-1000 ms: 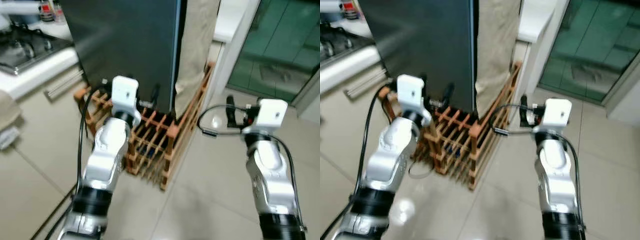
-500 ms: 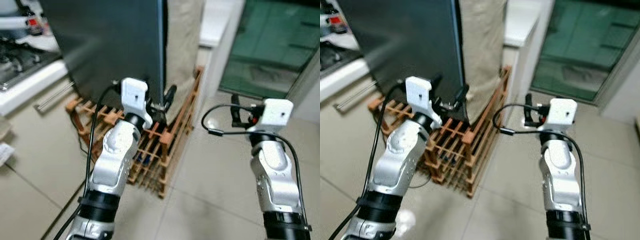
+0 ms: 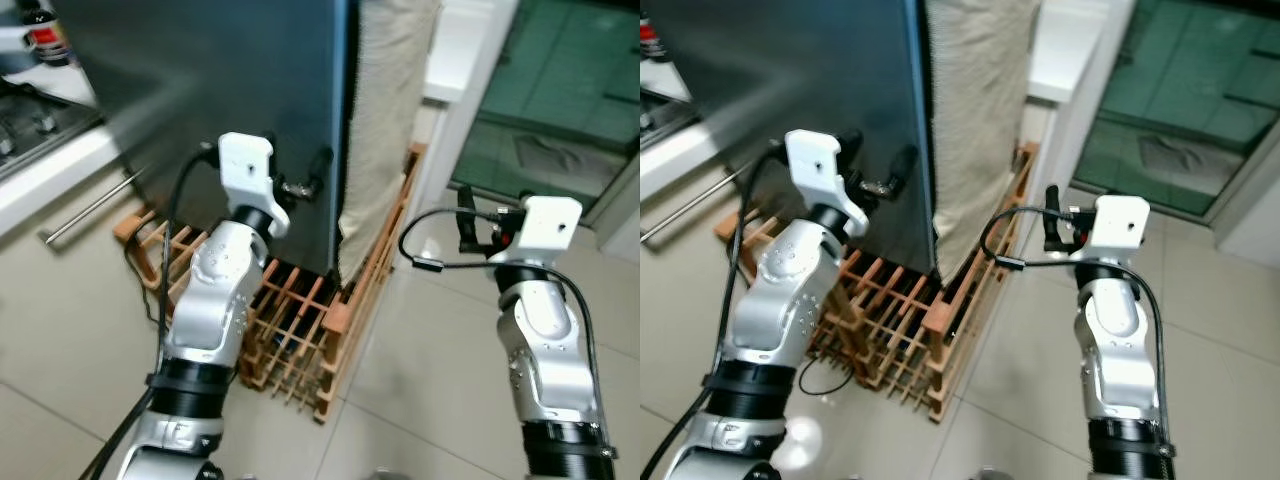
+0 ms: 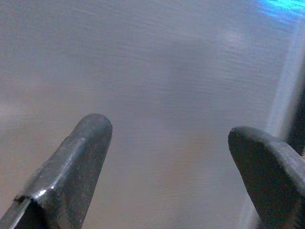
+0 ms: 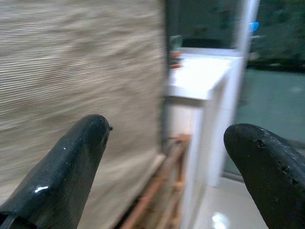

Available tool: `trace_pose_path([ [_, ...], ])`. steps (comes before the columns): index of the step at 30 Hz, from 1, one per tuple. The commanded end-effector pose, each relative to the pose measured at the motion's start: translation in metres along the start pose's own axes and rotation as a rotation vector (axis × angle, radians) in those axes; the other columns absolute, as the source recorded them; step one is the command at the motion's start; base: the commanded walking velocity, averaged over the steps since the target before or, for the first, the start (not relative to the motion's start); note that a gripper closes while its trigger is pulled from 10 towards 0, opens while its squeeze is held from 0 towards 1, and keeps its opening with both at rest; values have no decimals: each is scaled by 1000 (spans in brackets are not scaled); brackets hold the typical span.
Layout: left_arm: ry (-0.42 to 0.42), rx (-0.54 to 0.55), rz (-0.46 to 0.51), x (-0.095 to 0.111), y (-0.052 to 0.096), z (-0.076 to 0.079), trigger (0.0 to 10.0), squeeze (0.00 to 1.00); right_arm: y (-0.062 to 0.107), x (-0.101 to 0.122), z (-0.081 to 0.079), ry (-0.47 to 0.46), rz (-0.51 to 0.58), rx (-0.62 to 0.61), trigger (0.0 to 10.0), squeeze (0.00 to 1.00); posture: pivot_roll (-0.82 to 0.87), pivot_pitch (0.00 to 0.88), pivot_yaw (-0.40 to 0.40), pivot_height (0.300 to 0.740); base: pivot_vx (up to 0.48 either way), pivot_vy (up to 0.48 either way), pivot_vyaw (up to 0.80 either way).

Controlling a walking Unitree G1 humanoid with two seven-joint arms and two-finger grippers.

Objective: Restocking fridge

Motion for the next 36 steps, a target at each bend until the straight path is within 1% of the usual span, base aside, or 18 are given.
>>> trace_pose_path([
  [1, 12, -24, -10, -1, -2, 5, 10000, 0, 1, -1, 5, 7, -5, -12, 10000, 0, -99, 0, 29, 740, 0, 0, -763],
  [4, 7, -38, -36, -4, -1, 5, 10000, 0, 2, -2, 7, 7, -7, -18, 10000, 0, -103, 0, 35, 740, 0, 0, -748],
  [9, 0, -26, -65, -10, 4, 2, 10000, 0, 4, -4, 10, 13, -10, -28, 10000, 0, -104, 0, 38, 740, 0, 0, -720],
  [11, -10, -7, -77, -16, 11, -4, 10000, 0, 5, -6, 9, 15, -14, -26, 10000, 0, -103, 0, 40, 740, 0, 0, 0],
  [13, 1, 16, -71, -19, 20, -12, 10000, 0, 6, -7, 7, 16, -17, -18, 10000, 0, -102, 0, 48, 740, 0, 0, 0],
  [15, 1, 65, -97, -26, 30, -24, 10000, 0, 7, -5, 7, 19, -8, -17, 10000, 0, -102, 0, 48, 740, 0, 0, 0],
  [16, 1, 76, -117, -32, 39, -28, 10000, 0, 8, -5, 8, 17, -10, -20, 10000, 0, -96, 0, 41, 740, 0, 0, 0],
  [18, 2, 79, -135, -37, 50, -29, 10000, 0, 10, -5, 10, 10, -12, -25, 10000, 0, -96, 0, 41, 740, 0, 0, -663],
  [19, 2, 79, -135, -37, 50, -29, 10000, 0, 10, -5, 10, 10, -12, -25, 10000, 0, -96, 0, 41, 740, 0, 0, -663],
  [20, 2, 78, -141, -39, 54, -29, 10000, 0, 11, -5, 10, 9, -12, -24, 10000, 0, -96, 0, 41, 740, 0, 0, -769],
  [21, -1, 70, -137, -38, 55, -25, 10000, 0, 13, -10, 9, 16, -23, -16, 10000, 0, -82, 0, 29, 740, 0, 0, -769],
  [25, 3, 70, -119, -35, 54, -23, 10000, 0, 14, -12, 8, 17, -29, -7, 10000, 0, -78, 0, 25, 740, 0, 0, -763],
  [27, -13, 57, -104, -31, 49, -20, 10000, 0, 11, -10, 5, 17, -24, 0, 10000, 0, -75, 0, 23, 740, 0, 0, 0],
  [32, -23, 33, -110, -27, 47, -16, 10000, 0, 10, -8, 3, 10, -11, 18, 10000, 0, -79, 0, 21, 740, 0, 0, -93],
  [34, -15, 16, -120, -27, 46, -14, 10000, 0, 11, -10, 4, 17, -21, 8, 10000, 0, -79, 0, 21, 740, 0, 0, 0],
  [36, -2, -17, -126, -24, 45, -8, 10000, 0, 11, -11, 5, 16, -26, 6, 10000, 0, -81, 0, 18, 740, 0, 0, 0],
])
Point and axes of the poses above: a point about 5 cm out from each wrist's last joint towards the gripper, its own y axis pointing back from the gripper into the wrist, its own x axis along the axis of the wrist's last joint, z = x × y, the point moved 3 cm from there along -y, pointing out of the wrist towards the gripper, and after that the axes turned 9 degrees about y, right-handed, at the moved point
